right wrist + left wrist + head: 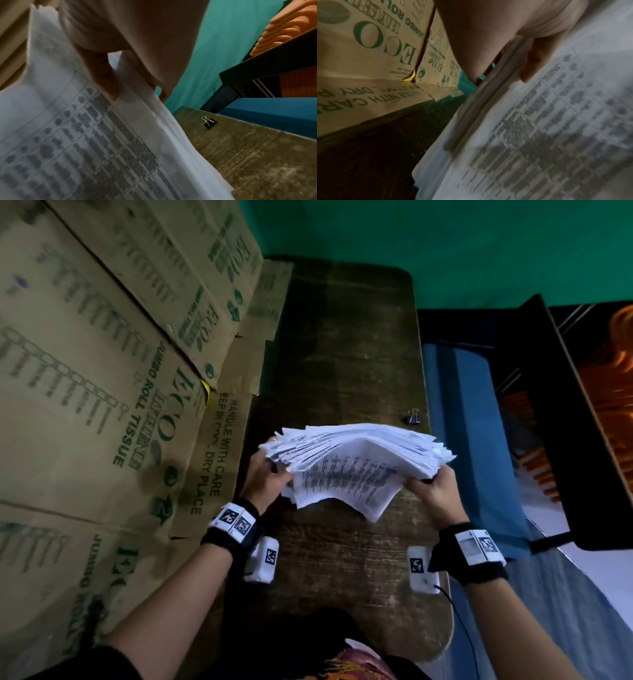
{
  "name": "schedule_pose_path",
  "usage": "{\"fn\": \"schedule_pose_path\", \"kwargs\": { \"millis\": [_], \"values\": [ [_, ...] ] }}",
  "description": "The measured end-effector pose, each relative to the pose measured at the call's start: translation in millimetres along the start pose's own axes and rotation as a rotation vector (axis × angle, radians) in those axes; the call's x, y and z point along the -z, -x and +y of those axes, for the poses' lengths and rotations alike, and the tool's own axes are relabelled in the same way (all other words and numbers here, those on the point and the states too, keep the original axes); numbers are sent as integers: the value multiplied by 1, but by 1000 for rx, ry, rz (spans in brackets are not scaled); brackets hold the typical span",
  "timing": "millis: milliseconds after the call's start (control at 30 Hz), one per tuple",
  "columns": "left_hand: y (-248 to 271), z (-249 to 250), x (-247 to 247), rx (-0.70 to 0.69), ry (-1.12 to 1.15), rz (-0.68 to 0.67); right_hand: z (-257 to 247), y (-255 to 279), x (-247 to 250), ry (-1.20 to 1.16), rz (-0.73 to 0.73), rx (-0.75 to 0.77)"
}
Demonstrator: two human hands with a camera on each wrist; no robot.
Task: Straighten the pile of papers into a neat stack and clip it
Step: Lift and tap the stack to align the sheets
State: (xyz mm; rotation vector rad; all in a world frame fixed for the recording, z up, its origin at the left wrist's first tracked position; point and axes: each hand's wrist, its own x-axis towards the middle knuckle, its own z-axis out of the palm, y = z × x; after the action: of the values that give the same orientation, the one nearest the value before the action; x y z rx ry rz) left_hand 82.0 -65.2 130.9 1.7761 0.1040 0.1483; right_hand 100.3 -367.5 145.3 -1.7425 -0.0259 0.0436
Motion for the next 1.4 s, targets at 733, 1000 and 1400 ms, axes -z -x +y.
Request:
{"fn": "schedule_pose_path", "kwargs": {
  "millis": [733,1000,1400],
  "values": [
    [-23,9,-13,101,272,165,-13,-23,-9,-131,86,31],
    [-17,24,-11,82,227,111,-24,-14,-5,-178,123,15],
    [-32,64,-9,-88,-324,-381,-103,-55,-23,691,-345,459]
  ]
}}
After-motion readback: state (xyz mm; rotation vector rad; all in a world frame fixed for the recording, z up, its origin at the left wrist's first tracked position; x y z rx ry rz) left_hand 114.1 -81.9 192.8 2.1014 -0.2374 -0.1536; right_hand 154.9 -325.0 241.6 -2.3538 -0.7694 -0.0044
